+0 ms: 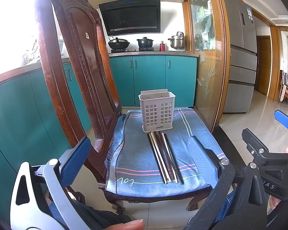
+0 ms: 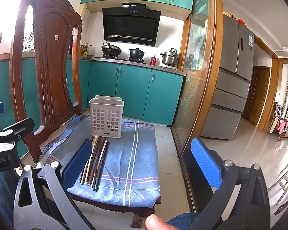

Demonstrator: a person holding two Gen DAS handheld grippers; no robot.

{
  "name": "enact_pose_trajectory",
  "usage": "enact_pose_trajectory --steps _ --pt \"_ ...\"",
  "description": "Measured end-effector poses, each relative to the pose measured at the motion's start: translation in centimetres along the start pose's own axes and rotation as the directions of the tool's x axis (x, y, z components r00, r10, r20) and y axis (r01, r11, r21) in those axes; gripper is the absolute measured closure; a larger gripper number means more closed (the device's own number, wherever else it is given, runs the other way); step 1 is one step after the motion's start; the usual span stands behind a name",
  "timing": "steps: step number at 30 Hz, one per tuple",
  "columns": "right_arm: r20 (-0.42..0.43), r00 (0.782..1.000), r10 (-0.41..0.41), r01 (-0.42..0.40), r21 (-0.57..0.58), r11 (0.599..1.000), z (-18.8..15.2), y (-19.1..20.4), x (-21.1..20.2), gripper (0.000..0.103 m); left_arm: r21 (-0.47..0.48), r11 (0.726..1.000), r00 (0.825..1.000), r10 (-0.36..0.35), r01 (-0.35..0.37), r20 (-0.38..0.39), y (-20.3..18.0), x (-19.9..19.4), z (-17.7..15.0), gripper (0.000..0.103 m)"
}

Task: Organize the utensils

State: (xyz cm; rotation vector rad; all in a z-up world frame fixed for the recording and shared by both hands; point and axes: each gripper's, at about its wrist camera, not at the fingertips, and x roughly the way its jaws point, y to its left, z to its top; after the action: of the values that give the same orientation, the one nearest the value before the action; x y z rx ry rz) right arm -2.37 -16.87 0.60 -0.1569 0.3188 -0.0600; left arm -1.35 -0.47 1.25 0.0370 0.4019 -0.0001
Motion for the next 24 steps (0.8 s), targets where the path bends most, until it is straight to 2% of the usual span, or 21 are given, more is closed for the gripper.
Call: enact_pose_trajectory --steps 24 --pt "-0.003 1.000 0.001 -0.001 -0.009 1.000 -0.23 0.32 -0.12 0.002 0.000 1.000 1.000 -0.004 0.004 -0.006 0.29 0.04 -0.25 0.003"
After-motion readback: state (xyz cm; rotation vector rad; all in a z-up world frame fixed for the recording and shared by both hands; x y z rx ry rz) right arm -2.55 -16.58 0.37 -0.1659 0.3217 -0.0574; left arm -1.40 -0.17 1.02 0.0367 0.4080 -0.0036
